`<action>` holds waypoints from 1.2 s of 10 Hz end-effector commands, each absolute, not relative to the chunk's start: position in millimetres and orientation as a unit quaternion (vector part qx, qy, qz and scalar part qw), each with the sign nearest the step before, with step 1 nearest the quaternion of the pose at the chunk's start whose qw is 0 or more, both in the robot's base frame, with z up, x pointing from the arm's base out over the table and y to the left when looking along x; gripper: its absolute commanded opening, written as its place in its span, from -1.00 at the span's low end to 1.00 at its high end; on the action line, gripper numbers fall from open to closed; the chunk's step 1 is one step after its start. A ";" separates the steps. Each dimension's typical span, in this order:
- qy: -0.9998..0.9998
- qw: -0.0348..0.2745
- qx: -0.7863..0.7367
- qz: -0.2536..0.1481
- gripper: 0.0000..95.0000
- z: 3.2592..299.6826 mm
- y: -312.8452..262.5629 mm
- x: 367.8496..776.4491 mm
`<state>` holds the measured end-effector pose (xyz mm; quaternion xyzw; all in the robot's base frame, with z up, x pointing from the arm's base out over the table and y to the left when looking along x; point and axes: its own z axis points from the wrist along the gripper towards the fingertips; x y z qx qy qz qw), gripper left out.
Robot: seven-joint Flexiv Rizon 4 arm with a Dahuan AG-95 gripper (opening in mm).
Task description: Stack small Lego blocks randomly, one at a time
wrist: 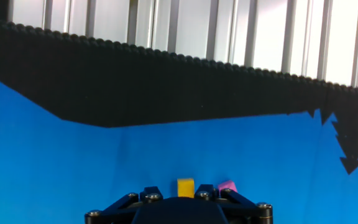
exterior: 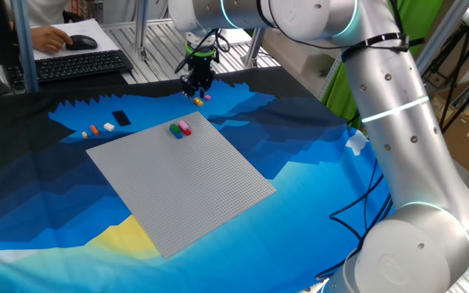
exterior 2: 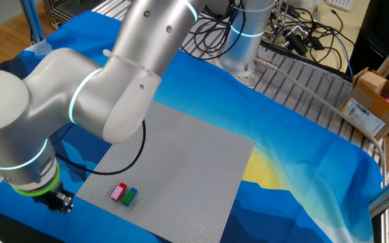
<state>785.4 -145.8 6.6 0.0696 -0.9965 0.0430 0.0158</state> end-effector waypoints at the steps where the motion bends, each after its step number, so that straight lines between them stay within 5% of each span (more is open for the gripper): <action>1: -0.997 0.012 0.072 0.040 -0.60 5.8 -145.4 783.5; 2: -0.997 0.011 0.071 0.038 -0.60 5.3 -145.4 783.6; 3: -0.997 0.011 0.073 0.037 -1.00 5.0 -145.5 783.6; 12: -0.998 0.037 0.059 0.005 -1.00 21.9 -126.9 779.9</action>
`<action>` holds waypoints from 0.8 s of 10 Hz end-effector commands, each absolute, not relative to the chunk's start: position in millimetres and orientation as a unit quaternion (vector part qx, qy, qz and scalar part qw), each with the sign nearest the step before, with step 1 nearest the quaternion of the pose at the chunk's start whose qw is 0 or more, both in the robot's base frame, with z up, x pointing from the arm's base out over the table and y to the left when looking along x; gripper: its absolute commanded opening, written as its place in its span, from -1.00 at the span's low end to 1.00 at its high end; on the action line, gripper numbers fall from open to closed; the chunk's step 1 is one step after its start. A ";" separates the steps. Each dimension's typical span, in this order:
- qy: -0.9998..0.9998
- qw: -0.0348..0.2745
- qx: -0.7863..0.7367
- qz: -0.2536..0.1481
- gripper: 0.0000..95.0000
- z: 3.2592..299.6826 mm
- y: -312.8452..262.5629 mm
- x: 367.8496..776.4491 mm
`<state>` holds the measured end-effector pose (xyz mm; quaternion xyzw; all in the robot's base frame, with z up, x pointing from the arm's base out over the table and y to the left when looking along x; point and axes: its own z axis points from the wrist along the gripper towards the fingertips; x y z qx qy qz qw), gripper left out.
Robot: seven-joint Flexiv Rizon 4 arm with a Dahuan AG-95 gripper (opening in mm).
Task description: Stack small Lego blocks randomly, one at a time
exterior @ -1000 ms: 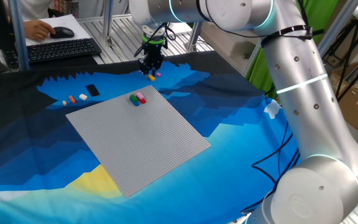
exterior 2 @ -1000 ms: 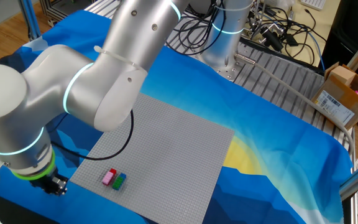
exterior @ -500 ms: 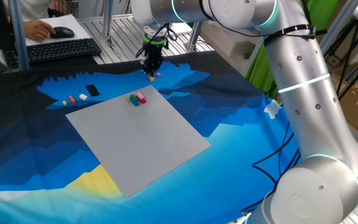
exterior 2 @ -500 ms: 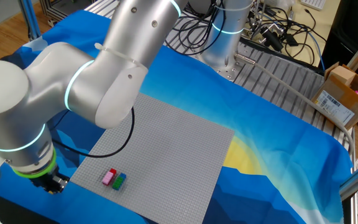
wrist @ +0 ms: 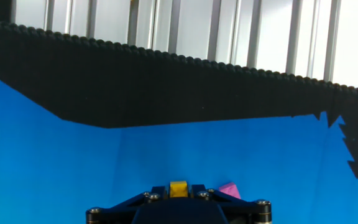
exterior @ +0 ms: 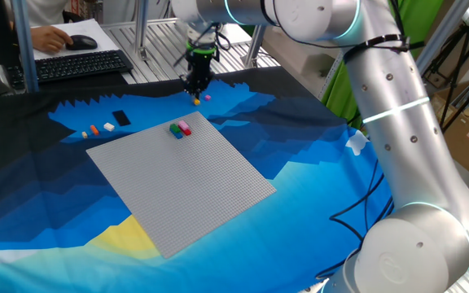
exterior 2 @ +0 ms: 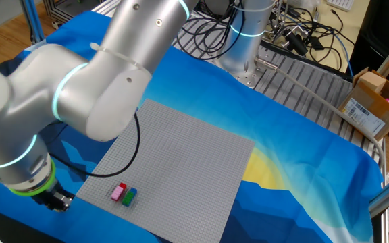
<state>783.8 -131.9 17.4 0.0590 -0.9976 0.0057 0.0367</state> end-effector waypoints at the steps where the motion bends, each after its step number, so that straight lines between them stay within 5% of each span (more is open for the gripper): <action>1: -0.998 0.048 0.050 0.004 -1.00 29.6 -115.3 773.4; 8: -0.998 0.056 0.011 0.007 -1.00 37.1 -66.8 721.8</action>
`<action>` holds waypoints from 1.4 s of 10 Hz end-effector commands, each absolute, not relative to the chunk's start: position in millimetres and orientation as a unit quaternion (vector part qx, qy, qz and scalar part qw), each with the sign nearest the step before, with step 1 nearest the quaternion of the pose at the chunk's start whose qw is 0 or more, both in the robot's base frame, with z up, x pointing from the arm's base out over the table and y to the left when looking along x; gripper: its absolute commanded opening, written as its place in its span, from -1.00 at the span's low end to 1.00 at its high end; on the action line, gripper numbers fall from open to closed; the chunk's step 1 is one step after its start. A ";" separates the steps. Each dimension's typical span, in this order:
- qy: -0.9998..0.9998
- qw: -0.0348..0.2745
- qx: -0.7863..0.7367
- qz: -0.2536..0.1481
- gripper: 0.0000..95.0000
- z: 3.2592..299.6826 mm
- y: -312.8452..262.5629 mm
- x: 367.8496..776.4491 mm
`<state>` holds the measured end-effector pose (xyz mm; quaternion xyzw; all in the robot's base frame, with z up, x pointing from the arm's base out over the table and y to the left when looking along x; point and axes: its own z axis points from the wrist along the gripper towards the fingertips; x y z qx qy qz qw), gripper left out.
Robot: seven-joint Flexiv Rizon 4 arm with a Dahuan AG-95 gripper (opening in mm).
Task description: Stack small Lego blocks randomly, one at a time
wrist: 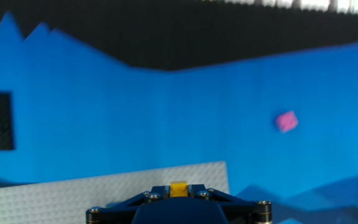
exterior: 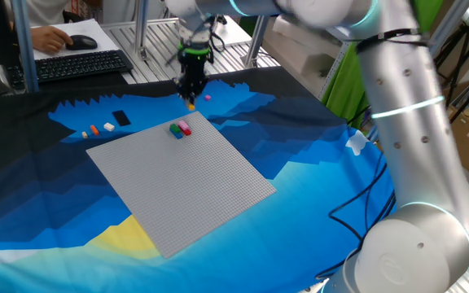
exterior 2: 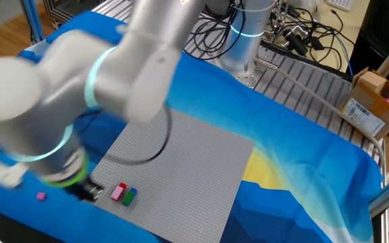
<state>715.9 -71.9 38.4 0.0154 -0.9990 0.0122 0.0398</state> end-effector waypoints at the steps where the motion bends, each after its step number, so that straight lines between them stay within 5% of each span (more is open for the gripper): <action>1: -0.998 0.059 0.007 0.008 -1.00 39.6 -59.4 721.2; 14: -0.998 0.053 0.031 0.018 -1.00 31.1 -34.7 686.9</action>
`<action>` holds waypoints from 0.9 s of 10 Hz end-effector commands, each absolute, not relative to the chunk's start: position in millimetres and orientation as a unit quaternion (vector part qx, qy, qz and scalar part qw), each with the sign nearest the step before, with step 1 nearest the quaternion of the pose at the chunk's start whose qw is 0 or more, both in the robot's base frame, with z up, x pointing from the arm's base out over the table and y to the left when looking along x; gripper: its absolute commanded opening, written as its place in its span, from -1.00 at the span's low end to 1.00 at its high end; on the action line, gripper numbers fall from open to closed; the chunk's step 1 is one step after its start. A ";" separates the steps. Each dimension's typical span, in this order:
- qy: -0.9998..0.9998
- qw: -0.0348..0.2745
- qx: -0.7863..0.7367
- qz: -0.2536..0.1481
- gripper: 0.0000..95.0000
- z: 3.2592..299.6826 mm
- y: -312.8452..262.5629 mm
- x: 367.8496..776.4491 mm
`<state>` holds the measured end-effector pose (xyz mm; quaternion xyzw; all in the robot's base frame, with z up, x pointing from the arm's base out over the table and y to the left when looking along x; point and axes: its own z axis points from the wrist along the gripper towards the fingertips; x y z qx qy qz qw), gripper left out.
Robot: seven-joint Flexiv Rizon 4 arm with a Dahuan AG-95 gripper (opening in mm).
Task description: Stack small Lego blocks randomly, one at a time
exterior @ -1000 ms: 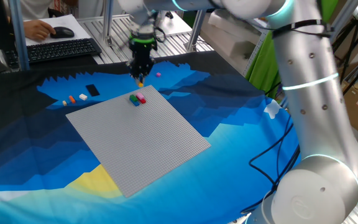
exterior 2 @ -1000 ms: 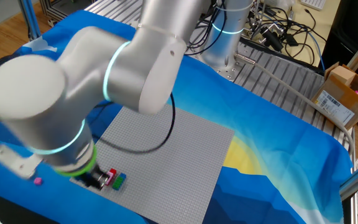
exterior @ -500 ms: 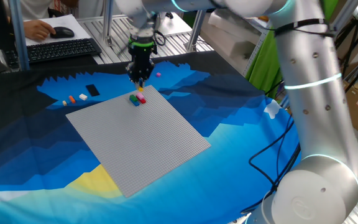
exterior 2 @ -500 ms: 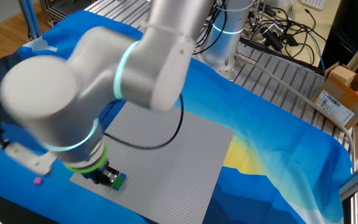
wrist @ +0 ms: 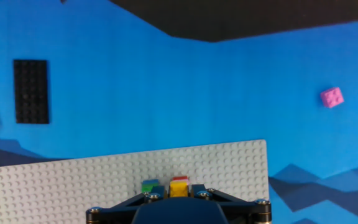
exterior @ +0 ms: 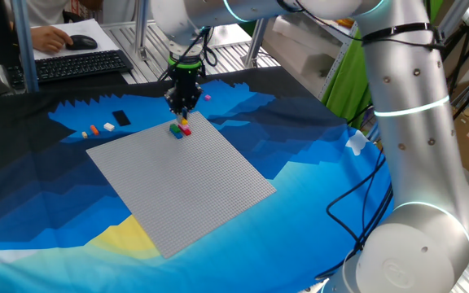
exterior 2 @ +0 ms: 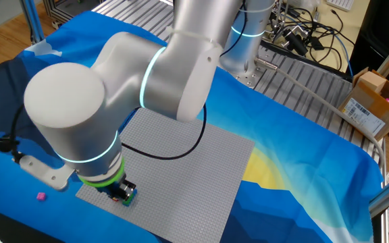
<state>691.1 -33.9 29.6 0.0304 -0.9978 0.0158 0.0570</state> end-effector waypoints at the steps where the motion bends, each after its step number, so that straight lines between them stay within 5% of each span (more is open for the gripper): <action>1: -0.998 0.053 0.031 0.019 -1.00 31.0 -34.7 686.9; 9: -0.997 0.052 0.043 0.033 -1.00 27.9 -34.3 686.7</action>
